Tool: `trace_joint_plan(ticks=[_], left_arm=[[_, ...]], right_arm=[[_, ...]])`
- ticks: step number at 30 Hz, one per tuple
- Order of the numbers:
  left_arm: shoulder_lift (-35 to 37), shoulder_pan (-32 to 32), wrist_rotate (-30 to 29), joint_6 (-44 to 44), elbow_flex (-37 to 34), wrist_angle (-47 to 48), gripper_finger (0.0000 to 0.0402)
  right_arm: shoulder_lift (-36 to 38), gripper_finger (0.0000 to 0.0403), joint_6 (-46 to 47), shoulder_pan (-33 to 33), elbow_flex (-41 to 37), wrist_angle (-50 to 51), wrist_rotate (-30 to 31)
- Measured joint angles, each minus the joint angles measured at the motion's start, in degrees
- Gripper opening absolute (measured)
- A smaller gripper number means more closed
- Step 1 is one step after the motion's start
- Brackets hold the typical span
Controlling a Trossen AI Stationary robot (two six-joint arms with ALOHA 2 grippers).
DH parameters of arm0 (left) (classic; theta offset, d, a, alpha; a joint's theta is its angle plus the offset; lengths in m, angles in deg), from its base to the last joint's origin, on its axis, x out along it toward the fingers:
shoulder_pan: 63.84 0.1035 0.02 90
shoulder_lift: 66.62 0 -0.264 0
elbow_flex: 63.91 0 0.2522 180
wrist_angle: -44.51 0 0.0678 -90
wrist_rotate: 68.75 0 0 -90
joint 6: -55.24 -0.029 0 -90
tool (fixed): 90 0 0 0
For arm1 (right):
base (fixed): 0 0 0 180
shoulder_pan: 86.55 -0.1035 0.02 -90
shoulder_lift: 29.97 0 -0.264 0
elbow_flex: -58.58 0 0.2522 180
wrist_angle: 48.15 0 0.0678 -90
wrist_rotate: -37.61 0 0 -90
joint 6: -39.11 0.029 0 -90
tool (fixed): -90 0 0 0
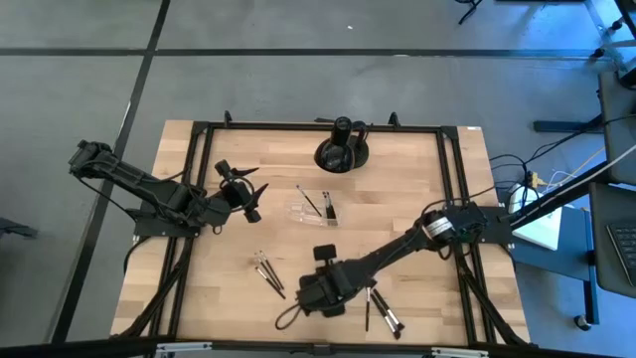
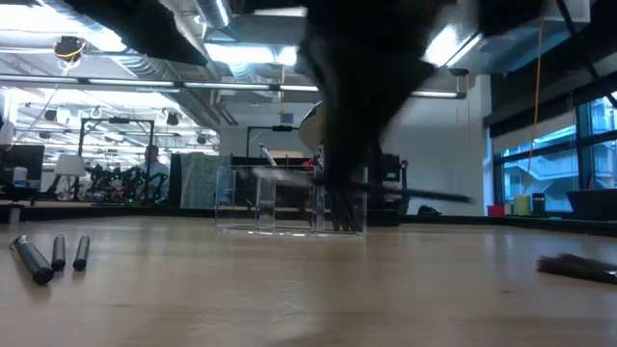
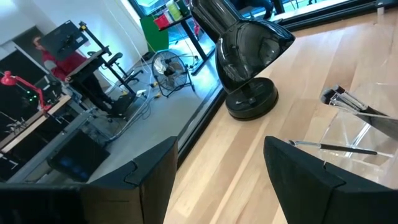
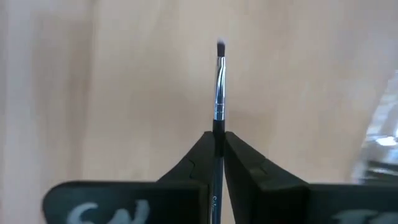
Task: Pick & Place Makeup Supplies
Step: Put the makeup brush into the transparent organizer
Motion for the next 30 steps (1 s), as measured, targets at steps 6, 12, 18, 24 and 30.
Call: trace_joint_plan(ticks=[6,12,18,24,30], left_arm=[[0.00,0.00,-0.18,0.08,0.02,2.48,0.0235],[1.68,0.00,-1.87,2.91,0.06,8.29,0.0235],[6.99,0.00,-2.07,9.18,0.06,15.57,0.0235],[11.85,-0.04,-0.49,15.65,0.06,22.35,0.0235],[13.14,-0.07,1.69,20.62,0.04,26.50,0.0235]], right_arm=[[0.57,0.0032,-0.47,3.28,2.10,-0.31,5.44],[3.99,0.0032,-1.76,7.85,2.08,-5.22,8.17],[8.49,0.0032,-2.98,12.34,2.05,-14.05,10.43],[8.52,0.0032,-1.38,15.75,1.65,-20.53,12.01],[8.46,0.0032,1.38,18.14,-7.29,-39.83,13.85]])
